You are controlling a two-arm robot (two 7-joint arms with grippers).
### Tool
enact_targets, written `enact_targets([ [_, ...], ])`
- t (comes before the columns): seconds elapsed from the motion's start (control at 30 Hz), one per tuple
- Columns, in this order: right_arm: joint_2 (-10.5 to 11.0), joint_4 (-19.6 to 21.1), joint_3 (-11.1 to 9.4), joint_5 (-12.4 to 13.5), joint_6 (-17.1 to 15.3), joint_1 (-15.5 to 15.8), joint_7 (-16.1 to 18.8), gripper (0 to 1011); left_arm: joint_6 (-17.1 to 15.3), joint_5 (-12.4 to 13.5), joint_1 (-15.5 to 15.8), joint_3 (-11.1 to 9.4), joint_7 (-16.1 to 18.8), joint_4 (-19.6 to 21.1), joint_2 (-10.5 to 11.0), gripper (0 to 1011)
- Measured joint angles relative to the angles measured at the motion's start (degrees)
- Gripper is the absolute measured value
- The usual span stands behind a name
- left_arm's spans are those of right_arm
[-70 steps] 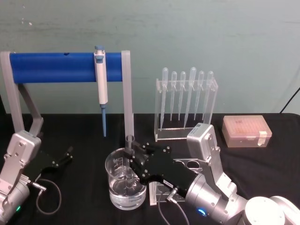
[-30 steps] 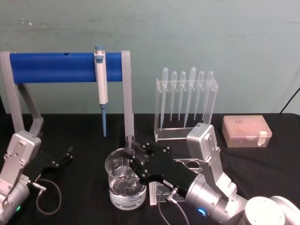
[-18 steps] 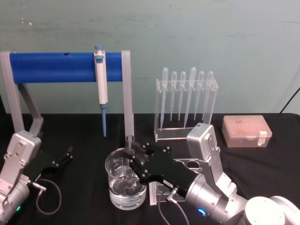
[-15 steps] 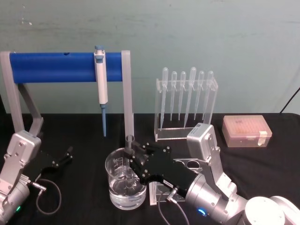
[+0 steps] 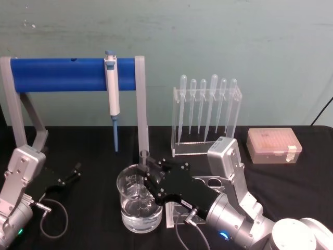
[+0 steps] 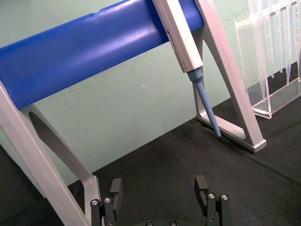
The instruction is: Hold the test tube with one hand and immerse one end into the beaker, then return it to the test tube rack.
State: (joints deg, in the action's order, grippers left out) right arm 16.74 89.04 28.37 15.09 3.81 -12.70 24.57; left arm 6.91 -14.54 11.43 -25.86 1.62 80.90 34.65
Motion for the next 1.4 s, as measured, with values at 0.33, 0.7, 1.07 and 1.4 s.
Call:
enact_targets([
  [0.33, 0.0, 0.0, 0.0, 0.0, 0.0, 0.0, 0.0, 224, 0.0, 0.0, 0.0, 0.0, 0.0, 0.0, 0.0, 1000],
  [0.7, 0.0, 0.0, 0.0, 0.0, 0.0, 0.0, 0.0, 225, 0.0, 0.0, 0.01, 0.0, 0.0, 0.0, 0.0, 1000],
  [1.07, 0.0, 0.0, 0.0, 0.0, 0.0, 0.0, 0.0, 224, 0.0, 0.0, 0.0, 0.0, 0.0, 0.0, 0.0, 1000],
  [1.4, 0.06, 0.56, -0.09, -0.28, 0.0, 0.04, 0.0, 225, 0.0, 0.0, 0.0, 0.0, 0.0, 0.0, 0.0, 1000],
])
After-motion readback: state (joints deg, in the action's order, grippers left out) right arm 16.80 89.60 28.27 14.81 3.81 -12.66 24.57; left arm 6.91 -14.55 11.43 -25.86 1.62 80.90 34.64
